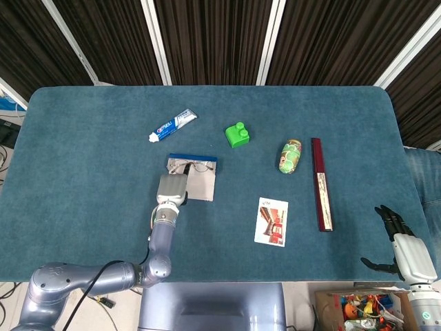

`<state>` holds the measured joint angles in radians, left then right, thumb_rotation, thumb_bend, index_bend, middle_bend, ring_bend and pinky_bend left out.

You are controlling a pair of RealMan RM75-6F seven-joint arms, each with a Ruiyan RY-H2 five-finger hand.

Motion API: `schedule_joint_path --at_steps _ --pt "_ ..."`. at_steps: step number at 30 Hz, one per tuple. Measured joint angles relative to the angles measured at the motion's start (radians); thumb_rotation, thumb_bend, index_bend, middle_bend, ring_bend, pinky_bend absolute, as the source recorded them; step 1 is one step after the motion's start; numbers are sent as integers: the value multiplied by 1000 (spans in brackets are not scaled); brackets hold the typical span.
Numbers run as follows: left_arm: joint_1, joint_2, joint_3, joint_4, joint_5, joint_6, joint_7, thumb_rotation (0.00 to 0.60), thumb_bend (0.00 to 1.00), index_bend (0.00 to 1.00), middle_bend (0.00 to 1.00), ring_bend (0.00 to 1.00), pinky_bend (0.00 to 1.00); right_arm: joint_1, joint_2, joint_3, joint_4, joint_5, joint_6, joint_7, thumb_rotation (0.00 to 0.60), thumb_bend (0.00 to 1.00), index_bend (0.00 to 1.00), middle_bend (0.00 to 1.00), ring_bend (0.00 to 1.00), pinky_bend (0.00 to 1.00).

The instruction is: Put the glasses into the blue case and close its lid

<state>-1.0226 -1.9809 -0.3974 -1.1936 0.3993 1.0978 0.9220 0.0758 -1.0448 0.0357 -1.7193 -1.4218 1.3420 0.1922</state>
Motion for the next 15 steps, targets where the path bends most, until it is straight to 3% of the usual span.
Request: schedule_joint_path --at_steps 15 --pt "-10 -14 -6 31 -14 -11 5 600 468 0 650 626 695 1 1 0 -2 3 -3 3 600 131 17 0 33 177"
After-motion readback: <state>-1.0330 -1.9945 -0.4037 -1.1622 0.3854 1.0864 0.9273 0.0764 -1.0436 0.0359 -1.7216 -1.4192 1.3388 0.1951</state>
